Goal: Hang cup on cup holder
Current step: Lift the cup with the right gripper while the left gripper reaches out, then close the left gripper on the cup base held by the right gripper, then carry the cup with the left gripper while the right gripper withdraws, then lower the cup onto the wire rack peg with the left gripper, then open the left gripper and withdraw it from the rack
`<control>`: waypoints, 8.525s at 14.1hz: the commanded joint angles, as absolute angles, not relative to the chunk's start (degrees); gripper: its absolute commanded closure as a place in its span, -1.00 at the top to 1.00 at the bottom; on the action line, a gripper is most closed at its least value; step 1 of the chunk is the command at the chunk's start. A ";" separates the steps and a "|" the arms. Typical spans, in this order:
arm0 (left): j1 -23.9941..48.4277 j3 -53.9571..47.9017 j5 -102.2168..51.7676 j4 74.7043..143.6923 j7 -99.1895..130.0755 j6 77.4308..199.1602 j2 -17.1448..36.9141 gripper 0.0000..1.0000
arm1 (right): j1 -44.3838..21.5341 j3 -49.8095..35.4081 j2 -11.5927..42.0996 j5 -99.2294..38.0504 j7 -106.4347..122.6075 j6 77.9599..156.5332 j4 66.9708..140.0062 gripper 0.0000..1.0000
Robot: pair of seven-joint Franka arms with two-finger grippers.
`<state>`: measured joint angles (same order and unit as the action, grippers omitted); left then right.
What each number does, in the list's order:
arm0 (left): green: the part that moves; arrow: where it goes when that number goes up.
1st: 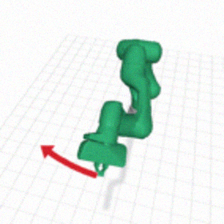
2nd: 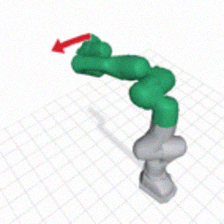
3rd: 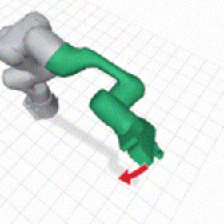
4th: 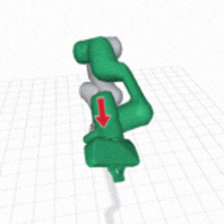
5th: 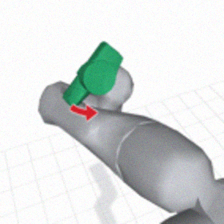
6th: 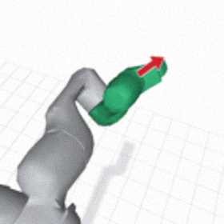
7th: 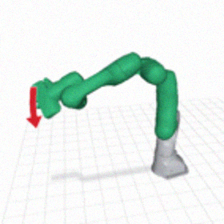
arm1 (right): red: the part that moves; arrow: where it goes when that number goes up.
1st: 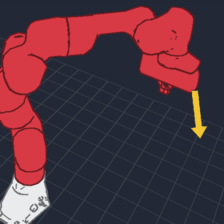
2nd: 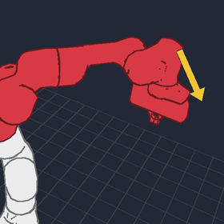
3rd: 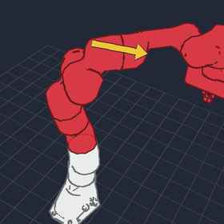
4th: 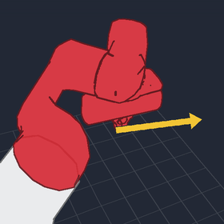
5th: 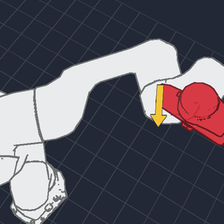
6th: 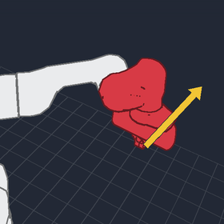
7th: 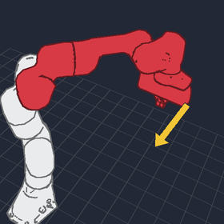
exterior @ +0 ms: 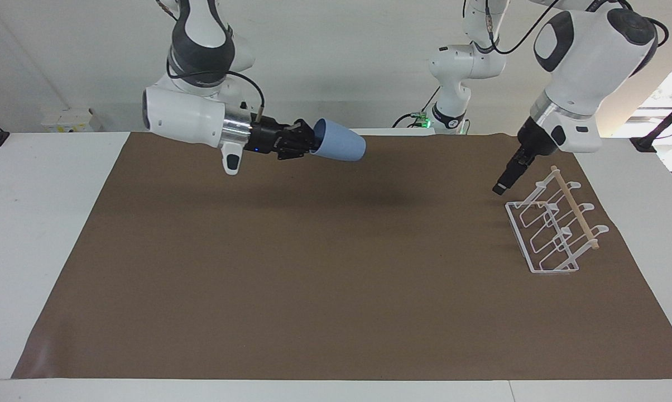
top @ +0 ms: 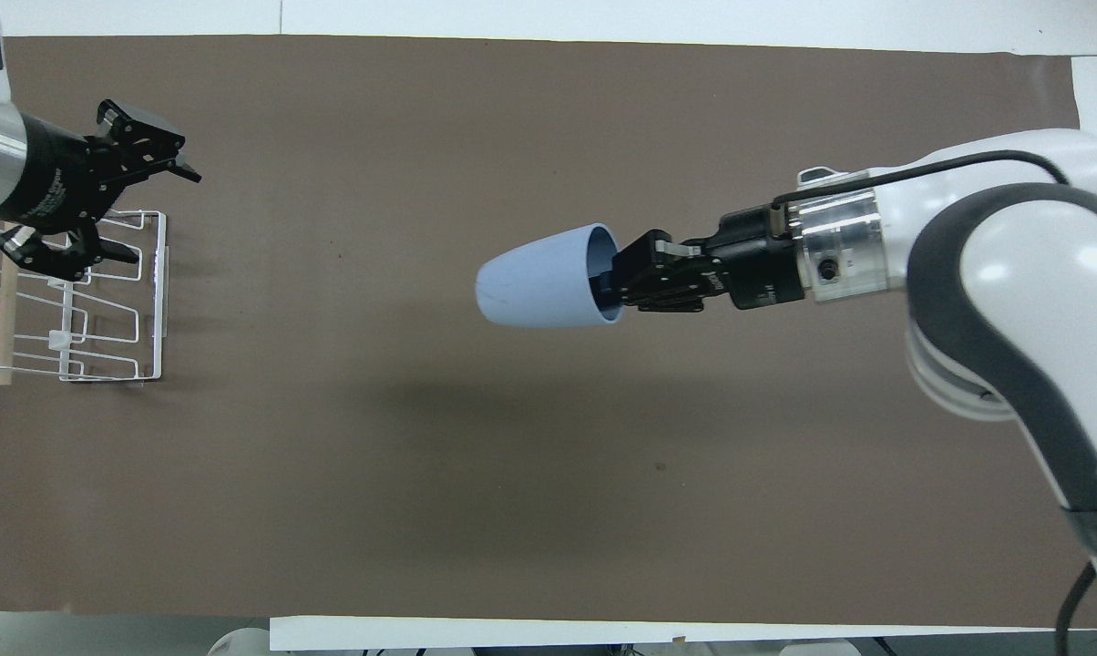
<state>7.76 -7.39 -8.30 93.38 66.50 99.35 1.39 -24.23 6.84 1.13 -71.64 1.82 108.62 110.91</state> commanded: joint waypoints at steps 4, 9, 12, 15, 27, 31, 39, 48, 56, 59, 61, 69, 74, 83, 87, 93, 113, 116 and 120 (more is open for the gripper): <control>9.49 -6.59 -17.31 90.63 96.38 97.31 1.57 1.00 | -29.00 7.21 0.88 -76.73 -1.67 114.34 112.59 -1.00; 13.34 -7.64 -19.60 88.85 108.54 90.00 1.85 1.00 | -31.28 7.21 1.40 -76.64 -4.30 117.15 112.68 -1.00; 16.17 -7.82 -20.13 89.83 108.98 90.09 1.32 1.00 | -31.99 7.21 1.76 -76.64 -5.54 118.12 112.59 -1.00; 17.75 -7.91 -20.21 92.36 110.65 94.46 0.62 1.00 | -32.08 7.21 1.76 -76.64 -5.62 118.39 112.68 -1.00; 21.27 -8.17 -24.69 99.67 114.87 104.85 -1.67 0.86 | -32.08 7.21 1.76 -76.55 -5.62 118.56 112.85 -1.00; 21.97 -8.09 -26.28 100.37 114.18 105.02 -2.11 -1.00 | -32.08 7.29 1.67 -76.38 -5.62 118.65 112.85 -1.00; 21.54 -8.09 -26.19 100.11 114.35 104.77 -2.02 -1.00 | -31.03 7.47 1.58 -74.98 -5.63 116.12 112.85 0.99; 16.00 -7.73 -7.53 104.85 107.75 101.87 -3.78 -1.00 | -15.93 7.65 -5.09 -38.47 -5.01 98.80 111.80 0.99; 15.81 -7.65 44.23 105.21 101.86 94.24 4.73 -1.00 | -3.36 7.91 -5.63 -9.77 -0.45 94.51 101.99 0.99; 16.79 -7.65 60.34 106.43 101.87 90.18 7.47 -1.00 | -2.37 7.91 -4.75 -1.53 -0.35 83.53 92.84 0.99; 16.18 -7.65 68.69 106.87 103.17 89.48 9.30 -1.00 | -2.99 7.65 -4.75 4.90 0.09 77.27 89.83 0.99; 12.66 -7.56 83.93 103.01 113.62 87.10 18.71 -1.00 | -1.50 7.91 -2.02 1.76 0.79 79.19 88.94 0.99; 12.13 -7.65 85.78 102.66 117.85 86.40 20.92 -1.00 | 1.05 5.73 -1.93 1.32 1.40 78.14 89.12 0.99; 16.69 -7.73 84.47 100.46 118.82 79.37 21.89 -1.00 | 3.43 4.13 -0.17 1.85 1.67 76.73 88.86 0.99; 16.53 -7.73 84.02 102.83 121.72 79.45 22.06 -1.00 | 2.90 4.40 -1.84 1.76 2.90 76.99 88.94 0.99; 15.29 -7.73 84.20 106.25 125.94 81.38 21.97 -1.00 | 2.99 4.39 -2.20 1.76 6.15 76.82 89.38 0.99; 11.27 -8.00 57.52 100.11 112.29 98.24 11.01 0.99 | 3.43 4.57 -2.64 1.67 6.24 76.46 90.00 0.99; 6.95 -7.91 47.94 96.01 87.65 100.97 8.43 0.99 | 3.43 4.57 -2.64 1.67 6.24 76.46 89.91 0.99; 0.89 -7.56 26.60 92.46 59.93 102.04 7.21 0.99 | 3.34 4.57 -2.64 1.67 6.15 76.38 90.00 0.99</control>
